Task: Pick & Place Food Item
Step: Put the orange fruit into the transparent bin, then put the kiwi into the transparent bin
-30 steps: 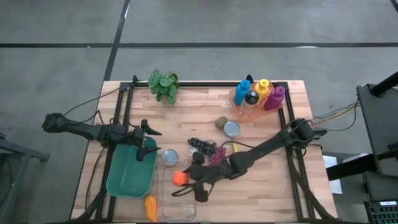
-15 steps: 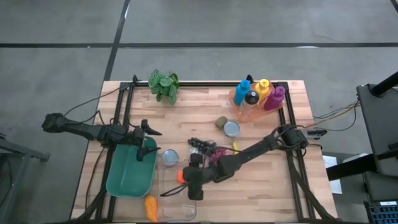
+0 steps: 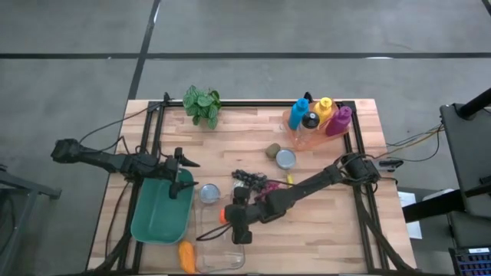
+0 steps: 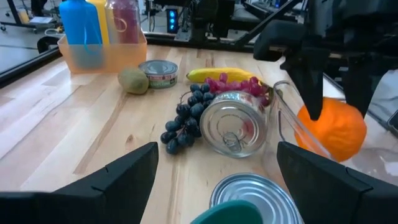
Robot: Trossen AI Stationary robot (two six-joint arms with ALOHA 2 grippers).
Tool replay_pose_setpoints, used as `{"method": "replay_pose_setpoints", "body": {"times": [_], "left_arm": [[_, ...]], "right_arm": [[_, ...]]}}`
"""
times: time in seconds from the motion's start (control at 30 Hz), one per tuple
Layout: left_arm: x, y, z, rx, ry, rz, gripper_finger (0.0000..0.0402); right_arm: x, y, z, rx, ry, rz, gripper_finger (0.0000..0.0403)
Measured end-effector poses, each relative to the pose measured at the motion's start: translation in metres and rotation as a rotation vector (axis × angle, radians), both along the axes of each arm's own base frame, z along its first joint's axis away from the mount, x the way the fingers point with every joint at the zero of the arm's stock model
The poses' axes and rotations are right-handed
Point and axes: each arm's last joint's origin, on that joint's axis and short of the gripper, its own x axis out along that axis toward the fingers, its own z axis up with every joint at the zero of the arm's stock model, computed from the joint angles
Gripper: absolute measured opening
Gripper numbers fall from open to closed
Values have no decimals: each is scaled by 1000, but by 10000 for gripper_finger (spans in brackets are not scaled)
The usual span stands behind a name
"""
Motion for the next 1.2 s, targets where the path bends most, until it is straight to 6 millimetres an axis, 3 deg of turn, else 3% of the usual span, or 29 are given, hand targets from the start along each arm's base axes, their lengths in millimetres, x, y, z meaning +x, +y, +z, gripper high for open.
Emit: {"method": "replay_pose_setpoints", "body": {"times": [0.57,0.93,1.2], "left_arm": [[0,0,0,0,1,0,336],[0,0,0,0,0,0,336],[0,0,0,0,0,0,336]], "right_arm": [[1,-1,0,-12,-5,16,221],[1,0,-3,-1,1,26,313],[2,0,-3,-2,0,27,331]]}}
